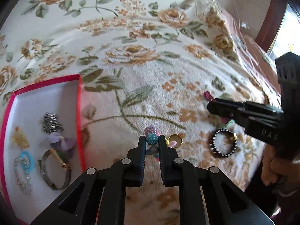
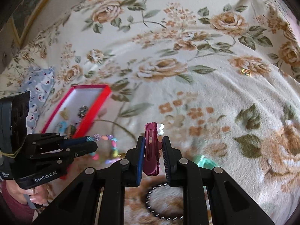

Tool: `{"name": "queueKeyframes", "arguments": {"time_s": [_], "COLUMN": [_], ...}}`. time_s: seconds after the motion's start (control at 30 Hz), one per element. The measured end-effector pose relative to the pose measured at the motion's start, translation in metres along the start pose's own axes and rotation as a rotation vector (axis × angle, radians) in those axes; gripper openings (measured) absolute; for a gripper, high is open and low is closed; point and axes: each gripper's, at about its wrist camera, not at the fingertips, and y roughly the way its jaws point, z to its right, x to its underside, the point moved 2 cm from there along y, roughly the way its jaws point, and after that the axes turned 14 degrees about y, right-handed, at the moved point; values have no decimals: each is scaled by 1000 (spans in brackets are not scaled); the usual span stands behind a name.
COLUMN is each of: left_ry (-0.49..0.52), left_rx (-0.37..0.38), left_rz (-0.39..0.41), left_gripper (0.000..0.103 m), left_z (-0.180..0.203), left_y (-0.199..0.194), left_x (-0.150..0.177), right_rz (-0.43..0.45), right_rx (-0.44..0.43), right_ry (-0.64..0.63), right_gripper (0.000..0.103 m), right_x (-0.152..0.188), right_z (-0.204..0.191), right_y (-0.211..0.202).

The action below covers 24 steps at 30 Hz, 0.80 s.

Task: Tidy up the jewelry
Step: 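Carry the beaded bracelet and pink clip into the box while both tools open to release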

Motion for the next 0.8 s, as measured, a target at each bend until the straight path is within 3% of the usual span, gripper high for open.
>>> {"name": "queueKeyframes", "arguments": {"time_s": [0.37,0.8], "left_ry": [-83,-175], "left_rx": [0,-61], "left_rz": [79,138], "left_gripper": [12,12], "left_z": [-14,-43], "left_y": [-62,-118], "left_x": [28,62], "right_rz": [-20,-71], "right_rx": [-72,-139], "right_ry": [-52,-108], "right_gripper": [18,18], "right_x": [20,40], "right_z": [-43,-90], "right_y": [-4,11]}}
